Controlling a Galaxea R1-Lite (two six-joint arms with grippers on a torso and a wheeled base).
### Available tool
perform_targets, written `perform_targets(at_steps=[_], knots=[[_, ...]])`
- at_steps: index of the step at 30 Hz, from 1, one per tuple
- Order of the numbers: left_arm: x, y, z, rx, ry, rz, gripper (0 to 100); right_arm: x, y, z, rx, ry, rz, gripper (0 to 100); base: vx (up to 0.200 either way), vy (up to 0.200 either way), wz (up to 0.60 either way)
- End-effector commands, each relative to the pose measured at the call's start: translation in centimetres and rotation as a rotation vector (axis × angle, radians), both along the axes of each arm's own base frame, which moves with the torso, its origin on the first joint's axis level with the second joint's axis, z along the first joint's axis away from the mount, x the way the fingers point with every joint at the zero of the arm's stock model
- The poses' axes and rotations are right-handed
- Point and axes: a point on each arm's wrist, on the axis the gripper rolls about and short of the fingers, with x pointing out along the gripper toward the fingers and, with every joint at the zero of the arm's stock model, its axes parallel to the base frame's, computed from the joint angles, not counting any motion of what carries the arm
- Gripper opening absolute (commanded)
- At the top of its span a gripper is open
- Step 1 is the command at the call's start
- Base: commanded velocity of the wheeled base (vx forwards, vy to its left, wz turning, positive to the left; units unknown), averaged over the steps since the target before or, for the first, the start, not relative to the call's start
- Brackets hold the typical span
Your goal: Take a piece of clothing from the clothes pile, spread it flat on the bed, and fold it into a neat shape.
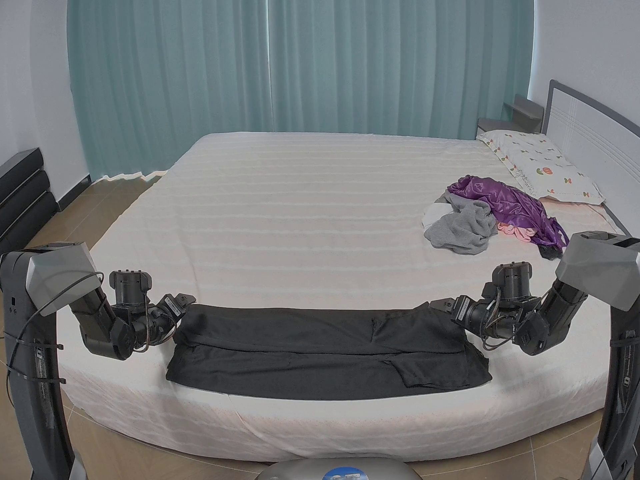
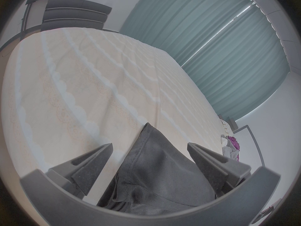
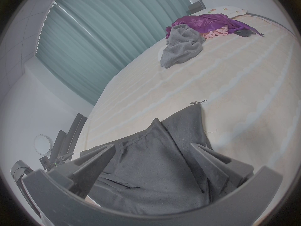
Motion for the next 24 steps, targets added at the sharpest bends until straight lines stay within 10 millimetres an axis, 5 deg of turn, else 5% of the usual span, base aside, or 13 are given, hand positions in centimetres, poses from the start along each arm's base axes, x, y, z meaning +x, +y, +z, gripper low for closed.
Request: perform_targets(at_steps=[1,11,12,24], knots=[[0.0,0.0,0.0,0.0,-0.001,0.001,100,1.1,0.9,-1.7,-0.005,0.024,0.017,100,0.0,0.0,0.0],[0.0,0.0,0.0,-0.001,0.0,0.002,100,2.7,0.7,-4.5,-0.024,0.054,0.019,100,0.0,0.0,0.0],[0.0,0.0,0.0,-0.001,0.0,0.002,100,2.8,0.7,-4.4,-0.022,0.05,0.02,0,0.0,0.0,0.0],[0.0,0.0,0.0,-0.001,0.0,0.002,100,2.7,-0.1,-4.3,-0.042,0.04,0.021,0,0.0,0.0,0.0]])
